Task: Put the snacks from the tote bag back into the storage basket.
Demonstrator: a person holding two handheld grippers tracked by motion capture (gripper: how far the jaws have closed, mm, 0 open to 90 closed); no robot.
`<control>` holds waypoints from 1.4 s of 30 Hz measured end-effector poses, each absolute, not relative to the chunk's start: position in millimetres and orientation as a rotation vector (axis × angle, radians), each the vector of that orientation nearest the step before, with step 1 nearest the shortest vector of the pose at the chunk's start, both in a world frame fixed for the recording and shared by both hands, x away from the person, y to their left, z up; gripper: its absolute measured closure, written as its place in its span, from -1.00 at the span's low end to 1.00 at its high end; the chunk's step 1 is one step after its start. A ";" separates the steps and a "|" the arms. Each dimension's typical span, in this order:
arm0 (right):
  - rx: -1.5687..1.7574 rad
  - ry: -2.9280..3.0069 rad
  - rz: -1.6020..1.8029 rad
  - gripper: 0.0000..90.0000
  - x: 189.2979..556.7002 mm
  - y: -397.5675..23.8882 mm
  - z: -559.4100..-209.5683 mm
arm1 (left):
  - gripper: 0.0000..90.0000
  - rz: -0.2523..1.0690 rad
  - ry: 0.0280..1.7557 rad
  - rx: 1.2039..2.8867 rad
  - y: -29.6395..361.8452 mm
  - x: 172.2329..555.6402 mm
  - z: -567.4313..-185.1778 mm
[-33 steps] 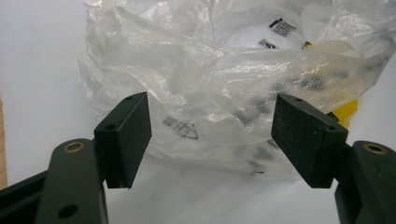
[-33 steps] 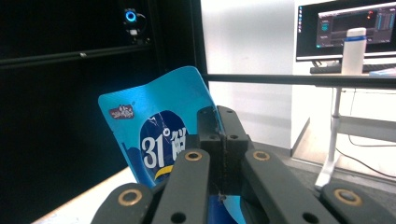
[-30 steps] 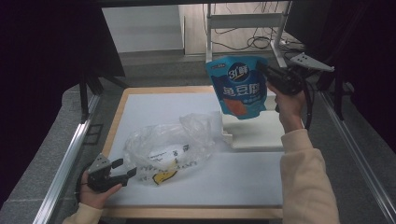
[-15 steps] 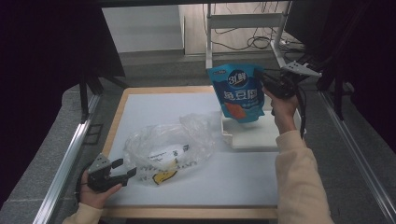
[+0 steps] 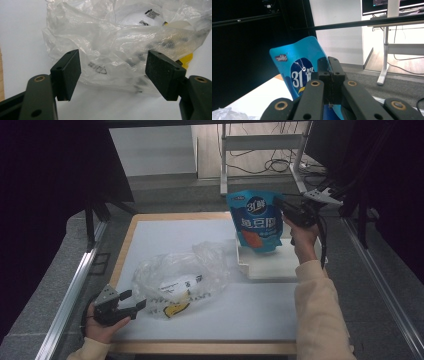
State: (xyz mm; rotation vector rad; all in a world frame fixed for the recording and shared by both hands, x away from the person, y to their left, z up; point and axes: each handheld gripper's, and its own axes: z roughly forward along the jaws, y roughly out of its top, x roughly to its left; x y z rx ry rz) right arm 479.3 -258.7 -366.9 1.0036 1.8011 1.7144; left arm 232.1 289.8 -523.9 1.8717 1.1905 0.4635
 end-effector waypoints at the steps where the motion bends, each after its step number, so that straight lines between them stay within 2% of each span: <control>1: 1.002 1.805 1.705 0.97 479.9 -260.8 -366.8 | -0.36 0.464 1.190 1.873 289.8 232.1 -524.0; 19: 1.083 1.803 1.616 0.91 477.7 -293.1 -373.9 | -0.36 0.469 1.190 1.873 288.6 231.6 -522.9; 27: 1.103 1.800 1.573 0.82 477.1 -298.8 -373.4 | -0.36 0.470 1.189 1.872 289.0 231.5 -522.7; 33: 1.116 1.809 1.560 0.65 472.5 -300.9 -373.0 | -0.36 0.469 1.186 1.870 289.0 231.2 -522.4; 39: 1.135 1.814 1.523 0.32 464.7 -300.0 -378.8 | -0.36 0.470 1.184 1.869 289.0 231.1 -522.2; 42: 1.141 1.812 1.529 0.28 460.5 -302.2 -382.3 | -0.36 0.469 1.184 1.870 289.1 231.1 -522.2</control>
